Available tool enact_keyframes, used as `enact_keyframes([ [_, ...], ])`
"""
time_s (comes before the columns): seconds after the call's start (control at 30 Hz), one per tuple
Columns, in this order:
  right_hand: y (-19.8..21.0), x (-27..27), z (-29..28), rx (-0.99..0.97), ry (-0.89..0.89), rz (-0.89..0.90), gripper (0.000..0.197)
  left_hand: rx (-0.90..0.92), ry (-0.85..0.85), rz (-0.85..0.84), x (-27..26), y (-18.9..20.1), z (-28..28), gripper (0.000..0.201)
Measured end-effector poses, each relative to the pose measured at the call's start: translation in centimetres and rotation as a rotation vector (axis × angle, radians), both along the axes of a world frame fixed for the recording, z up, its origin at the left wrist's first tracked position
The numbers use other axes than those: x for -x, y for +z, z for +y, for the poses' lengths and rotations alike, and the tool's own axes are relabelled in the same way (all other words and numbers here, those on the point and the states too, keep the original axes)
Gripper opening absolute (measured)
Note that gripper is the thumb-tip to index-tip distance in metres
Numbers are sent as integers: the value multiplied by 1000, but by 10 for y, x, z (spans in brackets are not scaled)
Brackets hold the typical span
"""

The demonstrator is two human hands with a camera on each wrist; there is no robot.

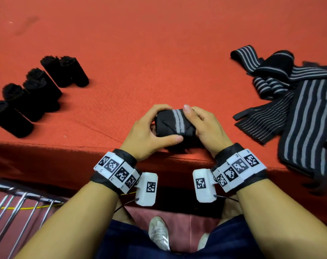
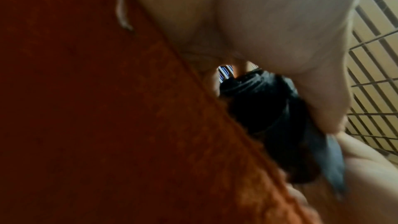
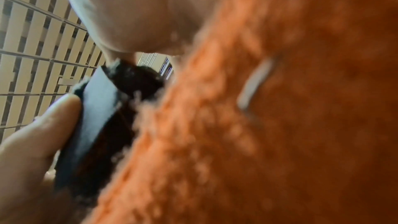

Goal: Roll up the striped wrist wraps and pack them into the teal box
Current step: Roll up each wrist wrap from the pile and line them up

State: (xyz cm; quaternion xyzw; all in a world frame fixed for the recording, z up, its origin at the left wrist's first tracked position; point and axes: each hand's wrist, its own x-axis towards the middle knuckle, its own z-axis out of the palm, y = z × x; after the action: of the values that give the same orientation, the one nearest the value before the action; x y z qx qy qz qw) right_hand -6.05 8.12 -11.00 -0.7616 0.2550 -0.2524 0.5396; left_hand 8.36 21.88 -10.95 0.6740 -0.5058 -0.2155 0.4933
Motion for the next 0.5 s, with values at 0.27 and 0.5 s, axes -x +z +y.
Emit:
enact_keyframes([
  [0.27, 0, 14, -1, -126, 206, -93, 68, -26, 126, 64, 2, 1, -9, 49],
  [0.5, -3, 11, 2, -67, 159, -111, 48, -101, 64, 76, 2, 2, -6, 58],
])
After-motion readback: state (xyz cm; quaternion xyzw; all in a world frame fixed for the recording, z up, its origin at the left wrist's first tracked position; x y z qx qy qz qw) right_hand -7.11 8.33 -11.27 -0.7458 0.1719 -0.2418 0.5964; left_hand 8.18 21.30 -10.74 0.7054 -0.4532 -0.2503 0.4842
